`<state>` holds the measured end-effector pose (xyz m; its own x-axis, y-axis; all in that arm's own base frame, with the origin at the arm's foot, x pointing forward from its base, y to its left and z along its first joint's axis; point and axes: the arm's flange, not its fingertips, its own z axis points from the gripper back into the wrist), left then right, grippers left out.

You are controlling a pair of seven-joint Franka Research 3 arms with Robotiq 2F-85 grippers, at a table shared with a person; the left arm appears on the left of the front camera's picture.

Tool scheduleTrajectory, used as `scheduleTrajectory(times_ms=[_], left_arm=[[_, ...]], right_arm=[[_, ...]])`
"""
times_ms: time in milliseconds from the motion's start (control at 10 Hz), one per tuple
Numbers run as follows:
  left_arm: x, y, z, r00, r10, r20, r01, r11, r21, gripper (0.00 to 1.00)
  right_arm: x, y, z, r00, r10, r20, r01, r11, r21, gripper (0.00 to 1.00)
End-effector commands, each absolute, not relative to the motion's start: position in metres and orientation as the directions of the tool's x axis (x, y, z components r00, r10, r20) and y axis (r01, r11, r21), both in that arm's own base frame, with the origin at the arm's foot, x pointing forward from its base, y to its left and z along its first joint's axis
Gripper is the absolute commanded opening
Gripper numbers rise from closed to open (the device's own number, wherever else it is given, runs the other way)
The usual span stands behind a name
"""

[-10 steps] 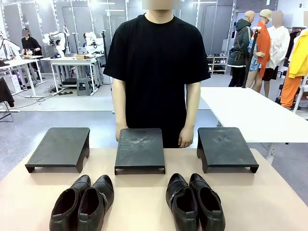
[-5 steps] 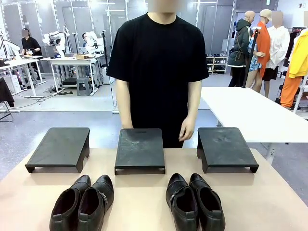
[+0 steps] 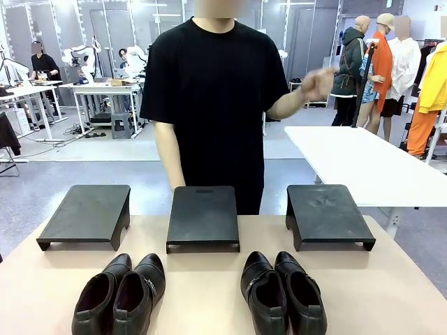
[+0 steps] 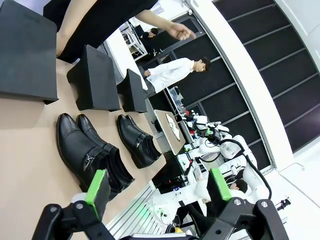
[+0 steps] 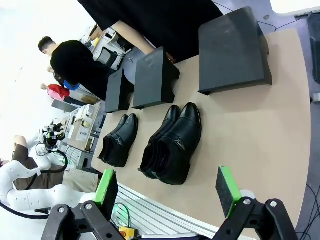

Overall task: Place the shoes on the stand as instructed by the person.
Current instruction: Pick up one pair of Shoes and place it on the Shoes Stand indicated by the person.

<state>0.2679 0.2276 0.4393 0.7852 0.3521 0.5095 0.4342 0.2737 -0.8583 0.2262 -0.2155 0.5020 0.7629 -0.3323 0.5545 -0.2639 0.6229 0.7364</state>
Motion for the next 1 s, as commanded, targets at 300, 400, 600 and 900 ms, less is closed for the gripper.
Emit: scheduleTrajectory(times_ms=[300, 400, 600, 900], left_arm=[[0.2647, 0.2295, 0.4411, 0.789, 0.333, 0.516, 0.445, 0.27, -0.854, 1.0], [0.2647, 0.2295, 0.4411, 0.789, 0.333, 0.516, 0.445, 0.27, -0.854, 1.0], [0.2647, 0.2295, 0.4411, 0.789, 0.333, 0.516, 0.445, 0.27, -0.854, 1.0], [0.2647, 0.2295, 0.4411, 0.789, 0.333, 0.516, 0.445, 0.27, -0.854, 1.0]], right_arm=[[0.2271, -0.2156, 0.5028, 0.757, -0.332, 0.563, -0.275, 0.619, 0.735, 1.0], [0.2271, -0.2156, 0.5028, 0.757, -0.332, 0.563, -0.275, 0.619, 0.735, 1.0], [0.2271, -0.2156, 0.5028, 0.757, -0.332, 0.563, -0.275, 0.619, 0.735, 1.0], [0.2271, -0.2156, 0.5028, 0.757, -0.332, 0.563, -0.275, 0.619, 0.735, 1.0]])
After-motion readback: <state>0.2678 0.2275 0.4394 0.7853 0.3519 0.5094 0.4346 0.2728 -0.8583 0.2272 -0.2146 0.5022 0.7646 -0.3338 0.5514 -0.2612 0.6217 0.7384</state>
